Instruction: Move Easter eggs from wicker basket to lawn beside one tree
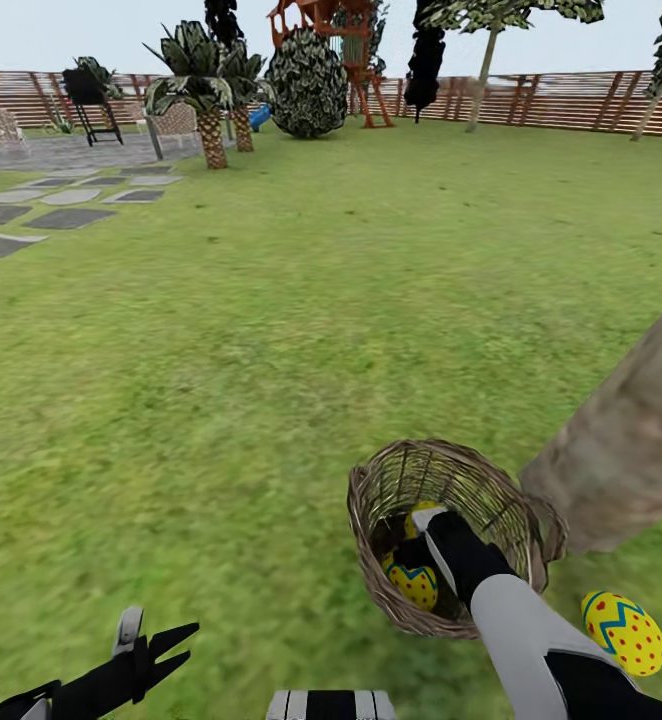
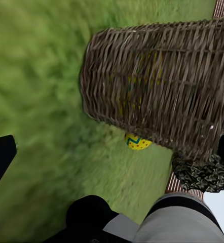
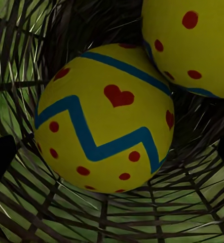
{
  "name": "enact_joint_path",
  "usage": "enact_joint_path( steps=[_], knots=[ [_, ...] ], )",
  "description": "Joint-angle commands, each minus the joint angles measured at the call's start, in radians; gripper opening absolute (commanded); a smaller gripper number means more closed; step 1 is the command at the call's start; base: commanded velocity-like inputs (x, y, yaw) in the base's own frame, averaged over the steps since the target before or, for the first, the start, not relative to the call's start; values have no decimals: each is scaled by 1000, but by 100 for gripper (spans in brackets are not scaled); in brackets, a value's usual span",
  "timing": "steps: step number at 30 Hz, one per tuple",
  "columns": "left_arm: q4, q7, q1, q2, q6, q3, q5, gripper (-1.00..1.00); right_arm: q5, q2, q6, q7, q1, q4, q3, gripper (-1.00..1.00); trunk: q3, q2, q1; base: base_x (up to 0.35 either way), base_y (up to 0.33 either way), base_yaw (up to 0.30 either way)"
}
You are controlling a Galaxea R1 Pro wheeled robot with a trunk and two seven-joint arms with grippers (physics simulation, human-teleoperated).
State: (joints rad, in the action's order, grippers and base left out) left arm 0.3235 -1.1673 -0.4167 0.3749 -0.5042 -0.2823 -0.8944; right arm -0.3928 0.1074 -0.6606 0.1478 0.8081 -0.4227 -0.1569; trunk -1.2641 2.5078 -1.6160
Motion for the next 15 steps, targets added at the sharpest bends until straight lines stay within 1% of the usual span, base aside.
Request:
enact_joint_path(
  steps=[1, 5, 15],
  knots=[
    [0, -1, -1, 1, -10, -6, -9, 100, -11, 1, -3, 7, 0, -2, -7, 100, -5, 1, 0, 0, 0, 0],
    [0, -2, -1, 1, -10, -6, -9, 100, -11, 2, 19, 7, 0, -2, -7, 100, -20, 2, -2, 0, 0, 0],
    [0, -2, -1, 1, -10, -6, -9, 100, -11, 3, 34, 7, 0, -2, -6, 100, -59, 4, -7, 0, 0, 0]
  ],
)
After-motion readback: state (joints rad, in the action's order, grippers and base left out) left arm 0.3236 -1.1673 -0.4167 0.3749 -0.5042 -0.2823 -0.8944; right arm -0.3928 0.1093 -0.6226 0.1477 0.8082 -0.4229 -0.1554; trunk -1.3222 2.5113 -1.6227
